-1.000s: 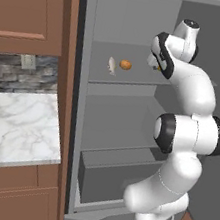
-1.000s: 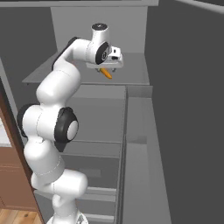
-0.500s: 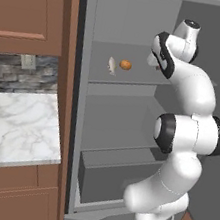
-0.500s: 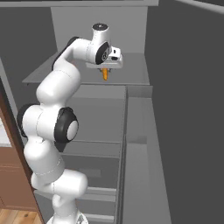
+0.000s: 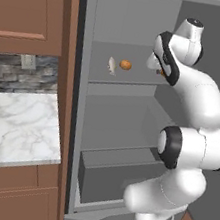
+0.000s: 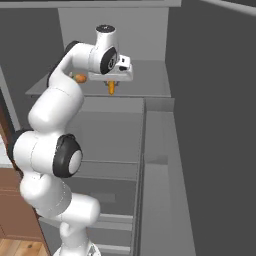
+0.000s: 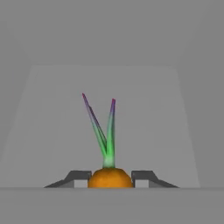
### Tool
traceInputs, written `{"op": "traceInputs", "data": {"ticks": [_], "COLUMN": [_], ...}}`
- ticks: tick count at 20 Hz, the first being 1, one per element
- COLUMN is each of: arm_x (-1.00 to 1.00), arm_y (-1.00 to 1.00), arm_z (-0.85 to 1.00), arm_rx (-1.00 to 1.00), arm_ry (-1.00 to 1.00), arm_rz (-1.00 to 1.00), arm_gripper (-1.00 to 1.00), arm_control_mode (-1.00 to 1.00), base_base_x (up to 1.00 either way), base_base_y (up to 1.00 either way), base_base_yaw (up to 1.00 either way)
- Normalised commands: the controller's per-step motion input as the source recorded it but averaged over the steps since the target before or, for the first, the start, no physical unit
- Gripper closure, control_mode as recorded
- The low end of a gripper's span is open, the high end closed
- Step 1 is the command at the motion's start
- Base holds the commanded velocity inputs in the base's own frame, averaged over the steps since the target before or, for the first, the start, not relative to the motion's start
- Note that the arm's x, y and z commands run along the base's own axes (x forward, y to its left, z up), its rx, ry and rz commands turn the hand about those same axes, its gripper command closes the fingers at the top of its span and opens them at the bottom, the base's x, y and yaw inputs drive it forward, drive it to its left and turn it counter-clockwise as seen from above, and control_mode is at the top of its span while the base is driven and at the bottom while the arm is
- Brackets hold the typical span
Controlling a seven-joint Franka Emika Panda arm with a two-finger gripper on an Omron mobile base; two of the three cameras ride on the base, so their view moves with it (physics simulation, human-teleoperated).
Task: Open the fridge, remove the tangerine, carrot, and fish, and place them on any counter.
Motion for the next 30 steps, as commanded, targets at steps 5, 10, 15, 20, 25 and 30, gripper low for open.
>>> {"op": "traceInputs", "data": {"ticks": [5, 10, 15, 20, 25, 30], "arm_x": [-1.0, -1.0, -1.0, -0.71, -0.07, 0.0], "arm_y": [0.4, 0.35, 0.13, 0.0, 0.0, 0.0], "arm_z": [0.05, 0.01, 0.16, 0.01, 0.0, 0.0], "arm_rx": [-0.02, -0.03, -0.02, -0.02, 0.0, 0.0], "arm_ry": [-0.19, -0.16, -0.05, 0.03, 0.08, 0.0], "arm_rz": [0.02, 0.03, 0.0, 0.04, 0.04, 0.0], "arm_gripper": [1.0, 1.0, 1.0, 1.0, 1.0, 1.0], "arm_control_mode": [-1.0, -1.0, -1.0, -1.0, -1.0, -1.0], "base_base_x": [0.0, 0.0, 0.0, 0.0, 0.0, 0.0], "base_base_y": [0.0, 0.0, 0.0, 0.0, 0.0, 0.0], "base_base_yaw": [0.0, 0.0, 0.0, 0.0, 0.0, 0.0]}}
